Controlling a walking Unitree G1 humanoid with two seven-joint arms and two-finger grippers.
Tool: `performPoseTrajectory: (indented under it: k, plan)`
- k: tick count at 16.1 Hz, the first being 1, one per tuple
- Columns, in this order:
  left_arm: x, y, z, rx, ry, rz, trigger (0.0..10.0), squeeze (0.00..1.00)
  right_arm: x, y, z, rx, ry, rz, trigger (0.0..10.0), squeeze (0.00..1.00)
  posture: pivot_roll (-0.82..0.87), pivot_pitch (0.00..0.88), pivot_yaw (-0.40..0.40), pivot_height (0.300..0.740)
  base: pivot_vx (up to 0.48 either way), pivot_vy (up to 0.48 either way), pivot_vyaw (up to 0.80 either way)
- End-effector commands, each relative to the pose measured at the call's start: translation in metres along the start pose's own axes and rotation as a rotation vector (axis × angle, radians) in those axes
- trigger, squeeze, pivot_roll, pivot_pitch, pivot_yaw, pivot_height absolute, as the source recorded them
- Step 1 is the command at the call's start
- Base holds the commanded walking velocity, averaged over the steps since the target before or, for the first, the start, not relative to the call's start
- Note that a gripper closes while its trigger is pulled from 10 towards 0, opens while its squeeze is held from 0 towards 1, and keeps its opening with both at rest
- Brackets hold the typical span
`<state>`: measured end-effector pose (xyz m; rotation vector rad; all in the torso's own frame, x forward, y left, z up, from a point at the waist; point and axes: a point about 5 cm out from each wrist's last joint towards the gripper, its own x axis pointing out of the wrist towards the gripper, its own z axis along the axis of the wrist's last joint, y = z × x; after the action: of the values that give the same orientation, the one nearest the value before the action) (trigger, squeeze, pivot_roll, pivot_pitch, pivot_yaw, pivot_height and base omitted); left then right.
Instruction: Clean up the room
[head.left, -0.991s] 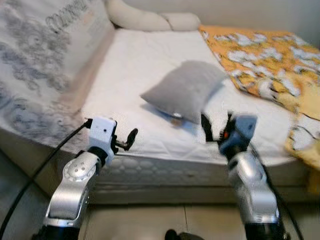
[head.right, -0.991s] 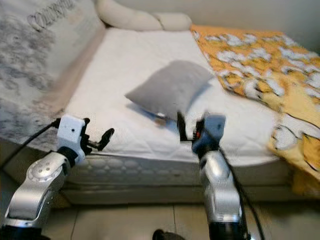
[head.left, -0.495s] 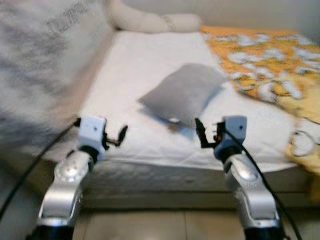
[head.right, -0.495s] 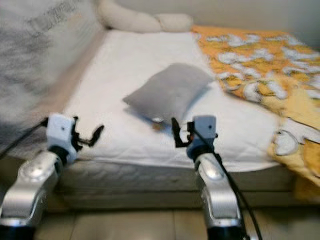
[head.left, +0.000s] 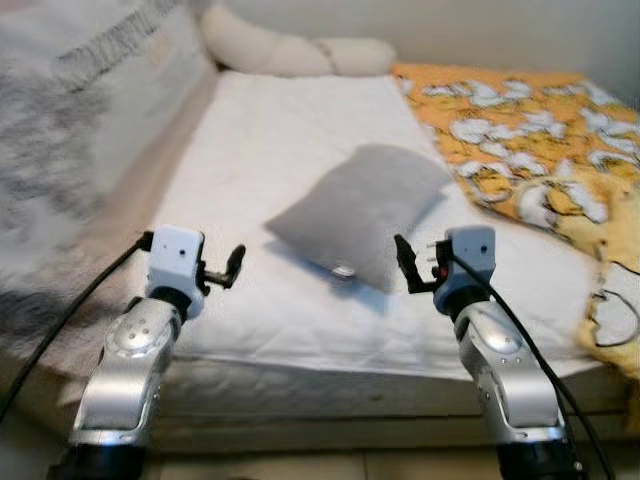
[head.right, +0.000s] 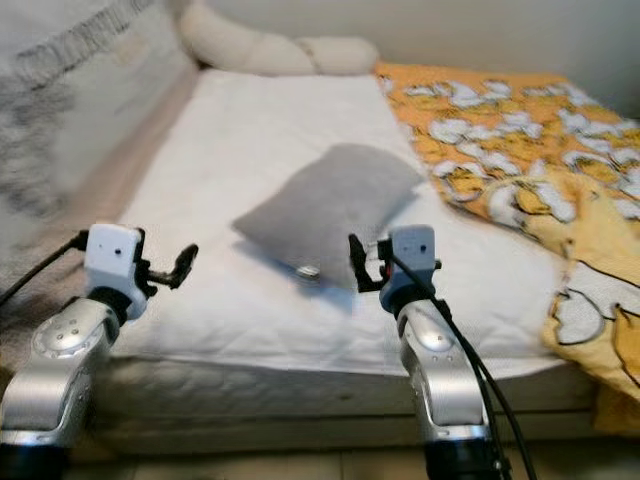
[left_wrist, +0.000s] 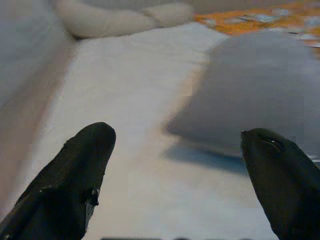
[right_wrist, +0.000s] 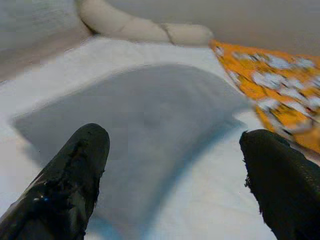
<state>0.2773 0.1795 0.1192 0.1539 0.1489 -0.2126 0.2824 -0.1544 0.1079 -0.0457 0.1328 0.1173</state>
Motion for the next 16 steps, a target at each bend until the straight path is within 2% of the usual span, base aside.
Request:
performPoseTrajectory:
  k: [1, 4, 10, 13, 14, 16]
  plan:
    - [0.001, 0.003, 0.003, 0.019, -0.007, 0.004, 10.0, 0.0, 0.001, -0.002, -0.002, 0.018, 0.007, -0.012, 10.0, 0.0, 0.05, 0.0, -0.031, 0.74, 0.394, 0.0, 0.0]
    - [0.001, 0.004, 0.003, 0.026, -0.006, 0.007, 10.0, 0.0, 0.0, -0.004, -0.009, 0.081, 0.027, -0.012, 10.0, 0.0, 0.05, 0.0, -0.03, 0.74, 0.396, 0.0, 0.0]
    - [0.001, 0.005, 0.004, 0.032, -0.004, 0.01, 10.0, 0.0, 0.001, -0.008, -0.013, 0.071, 0.03, -0.011, 10.0, 0.0, 0.05, 0.0, -0.028, 0.74, 0.392, 0.0, 0.0]
    - [0.001, 0.005, 0.004, 0.032, -0.003, 0.01, 10.0, 0.0, -0.001, -0.001, -0.014, 0.029, 0.032, 0.063, 10.0, 0.0, 0.05, 0.0, -0.025, 0.74, 0.384, 0.0, 0.28]
    - [0.001, 0.005, 0.004, 0.033, -0.005, 0.008, 10.0, 0.0, -0.001, -0.002, -0.014, 0.05, 0.027, 0.05, 10.0, 0.0, 0.05, 0.0, -0.023, 0.74, 0.36, 0.0, 0.8]
    - [0.001, 0.003, 0.004, 0.017, -0.012, -0.004, 10.0, 0.0, -0.001, -0.004, -0.015, 0.081, 0.037, 0.029, 10.0, 0.0, 0.05, 0.0, -0.019, 0.74, 0.0, 0.0, 0.0]
